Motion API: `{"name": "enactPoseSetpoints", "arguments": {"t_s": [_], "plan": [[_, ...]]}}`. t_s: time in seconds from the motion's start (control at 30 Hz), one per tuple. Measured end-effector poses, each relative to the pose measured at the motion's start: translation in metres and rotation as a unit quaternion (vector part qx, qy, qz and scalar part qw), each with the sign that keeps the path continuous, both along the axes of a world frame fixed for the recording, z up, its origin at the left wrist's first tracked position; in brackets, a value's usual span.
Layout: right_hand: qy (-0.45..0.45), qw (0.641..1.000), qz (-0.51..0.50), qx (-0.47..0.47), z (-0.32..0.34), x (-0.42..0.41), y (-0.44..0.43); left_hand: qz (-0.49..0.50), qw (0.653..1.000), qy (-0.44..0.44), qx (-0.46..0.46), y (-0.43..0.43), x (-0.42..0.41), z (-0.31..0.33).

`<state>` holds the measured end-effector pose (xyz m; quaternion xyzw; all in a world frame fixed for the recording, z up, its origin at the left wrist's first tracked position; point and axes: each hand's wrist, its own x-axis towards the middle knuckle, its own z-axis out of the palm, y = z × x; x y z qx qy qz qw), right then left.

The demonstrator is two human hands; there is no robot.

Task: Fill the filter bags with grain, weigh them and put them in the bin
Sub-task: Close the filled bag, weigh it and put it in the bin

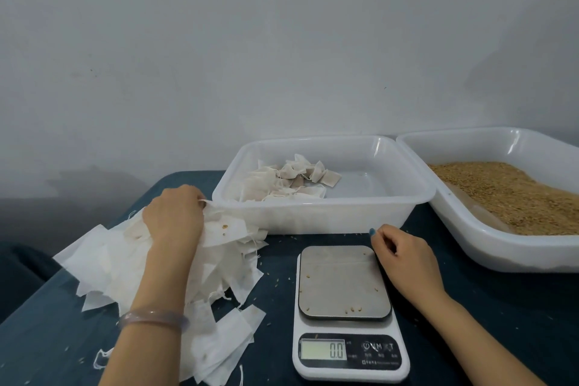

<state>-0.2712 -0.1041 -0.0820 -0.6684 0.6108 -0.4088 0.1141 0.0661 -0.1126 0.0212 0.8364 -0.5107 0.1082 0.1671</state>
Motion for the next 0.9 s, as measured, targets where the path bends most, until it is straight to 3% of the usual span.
{"name": "enactPoseSetpoints", "arguments": {"t_s": [0.2,0.27,0.33,0.4,0.53,0.67,0.77,0.9], "plan": [[-0.006,1.0,-0.002,0.003,0.003,-0.001,0.0,-0.08,0.978,-0.013,-0.193,0.008,-0.017,0.02],[-0.01,1.0,-0.003,0.0,0.003,-0.001,0.0,-0.12,0.964,0.052,-0.233,0.011,-0.028,0.026],[-0.016,1.0,-0.004,-0.003,0.003,-0.001,0.0,-0.172,0.936,0.171,-0.254,0.014,-0.042,0.03],[-0.038,0.999,0.008,-0.006,0.004,-0.001,0.0,-0.211,0.902,0.29,-0.241,0.016,-0.059,0.028],[-0.119,0.988,0.094,-0.015,0.014,0.003,0.003,-0.281,0.858,0.41,-0.131,0.012,-0.096,0.0],[-0.276,0.941,0.195,0.016,0.026,0.011,0.009,-0.313,0.798,0.51,-0.073,0.015,-0.131,-0.037],[-0.354,0.904,0.226,0.073,0.029,0.01,0.008,-0.321,0.799,0.504,-0.07,0.017,-0.144,-0.055],[-0.331,0.91,0.228,0.105,0.027,0.009,0.005,-0.333,0.801,0.492,-0.077,0.02,-0.145,-0.062]]}}
